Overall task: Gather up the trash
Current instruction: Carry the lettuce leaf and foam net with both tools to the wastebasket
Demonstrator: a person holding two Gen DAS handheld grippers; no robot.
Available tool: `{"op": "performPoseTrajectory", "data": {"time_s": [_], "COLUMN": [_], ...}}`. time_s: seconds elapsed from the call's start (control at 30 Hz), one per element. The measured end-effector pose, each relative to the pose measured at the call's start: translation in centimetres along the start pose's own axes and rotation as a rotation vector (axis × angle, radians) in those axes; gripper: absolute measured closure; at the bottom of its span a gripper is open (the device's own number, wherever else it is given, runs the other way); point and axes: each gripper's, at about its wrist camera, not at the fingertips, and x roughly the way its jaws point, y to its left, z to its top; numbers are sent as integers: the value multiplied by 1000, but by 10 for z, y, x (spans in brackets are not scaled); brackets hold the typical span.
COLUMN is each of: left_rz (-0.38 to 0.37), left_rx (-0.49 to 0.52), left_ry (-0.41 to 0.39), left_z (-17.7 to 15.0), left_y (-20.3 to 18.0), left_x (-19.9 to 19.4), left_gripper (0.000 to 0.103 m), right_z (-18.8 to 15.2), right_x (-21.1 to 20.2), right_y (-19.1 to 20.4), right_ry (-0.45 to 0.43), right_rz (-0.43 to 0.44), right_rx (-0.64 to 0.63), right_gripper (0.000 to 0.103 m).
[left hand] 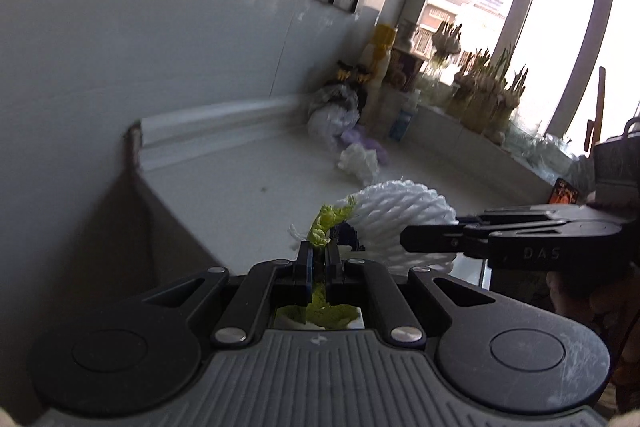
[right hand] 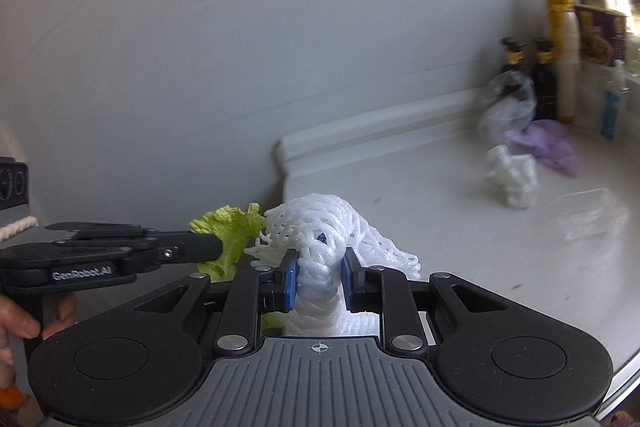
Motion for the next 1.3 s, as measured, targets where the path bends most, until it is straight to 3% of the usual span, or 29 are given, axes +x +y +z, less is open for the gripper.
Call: {"op": "performPoseTrajectory", "data": {"time_s": [0.4,0.7,1.13,1.3], "left_rz": [71,83,135,195], "left_rx": [-71,-142,-210,-207], "left_ry": [81,84,97,112], "left_z": [-45,-62,-85,-96], "left_y": [39,62,92,102], "left_x": [-9,-15,-21,-13], "left_gripper": [98,99,99,99], "right_z": [-33,-41,-42,-42], "right_x": [26,30,49,66], "right_y": [56,85,105,103], "right_ry": [108,108,138,151], "right_rz": [73,95,129,110], "right_rx": [-110,-181,-216,-207], "right_gripper": [82,82,83,83]}}
